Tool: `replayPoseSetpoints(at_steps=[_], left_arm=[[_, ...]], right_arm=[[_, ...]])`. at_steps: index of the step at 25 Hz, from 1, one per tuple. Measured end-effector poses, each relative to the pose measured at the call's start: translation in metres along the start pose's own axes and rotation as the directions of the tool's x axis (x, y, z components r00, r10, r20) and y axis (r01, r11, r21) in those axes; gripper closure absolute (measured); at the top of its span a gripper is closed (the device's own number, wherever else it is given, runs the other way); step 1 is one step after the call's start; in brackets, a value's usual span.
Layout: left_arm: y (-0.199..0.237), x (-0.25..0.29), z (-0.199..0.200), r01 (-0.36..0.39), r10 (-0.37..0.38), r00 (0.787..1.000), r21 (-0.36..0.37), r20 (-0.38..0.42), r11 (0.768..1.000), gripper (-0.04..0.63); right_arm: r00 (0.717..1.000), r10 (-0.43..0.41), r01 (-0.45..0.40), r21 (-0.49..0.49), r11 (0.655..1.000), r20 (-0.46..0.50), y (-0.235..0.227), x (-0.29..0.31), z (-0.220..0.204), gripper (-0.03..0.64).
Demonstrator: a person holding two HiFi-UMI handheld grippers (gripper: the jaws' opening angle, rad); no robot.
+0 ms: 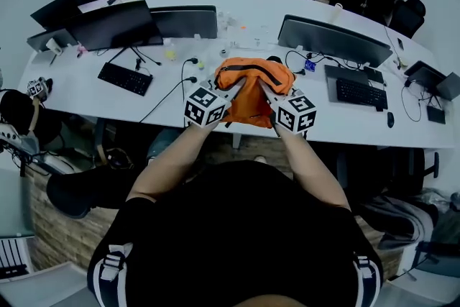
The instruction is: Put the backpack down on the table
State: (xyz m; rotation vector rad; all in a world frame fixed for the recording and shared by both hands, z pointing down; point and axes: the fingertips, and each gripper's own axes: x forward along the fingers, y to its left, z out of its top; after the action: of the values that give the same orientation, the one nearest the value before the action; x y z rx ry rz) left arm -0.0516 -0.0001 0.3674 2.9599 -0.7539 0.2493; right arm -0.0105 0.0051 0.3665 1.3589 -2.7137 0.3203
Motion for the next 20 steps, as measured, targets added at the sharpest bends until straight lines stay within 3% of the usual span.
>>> replayPoseSetpoints(at_steps=[14,20], left_arm=[[0.026,0.043,-0.004,-0.009,0.009,1.000,-0.007,-0.028,1.000,0.554],[0.035,0.067,-0.005,-0.046,0.045,0.998,-0.016,-0.039,0.999,0.554]], right_arm=[[0.999,0.024,-0.024,-0.006,1.000,-0.024,-0.046,0.018,0.000,0.580],[0.998,0.042,-0.042,-0.006,0.999,-0.043,-0.073,0.026,-0.001,0.581]])
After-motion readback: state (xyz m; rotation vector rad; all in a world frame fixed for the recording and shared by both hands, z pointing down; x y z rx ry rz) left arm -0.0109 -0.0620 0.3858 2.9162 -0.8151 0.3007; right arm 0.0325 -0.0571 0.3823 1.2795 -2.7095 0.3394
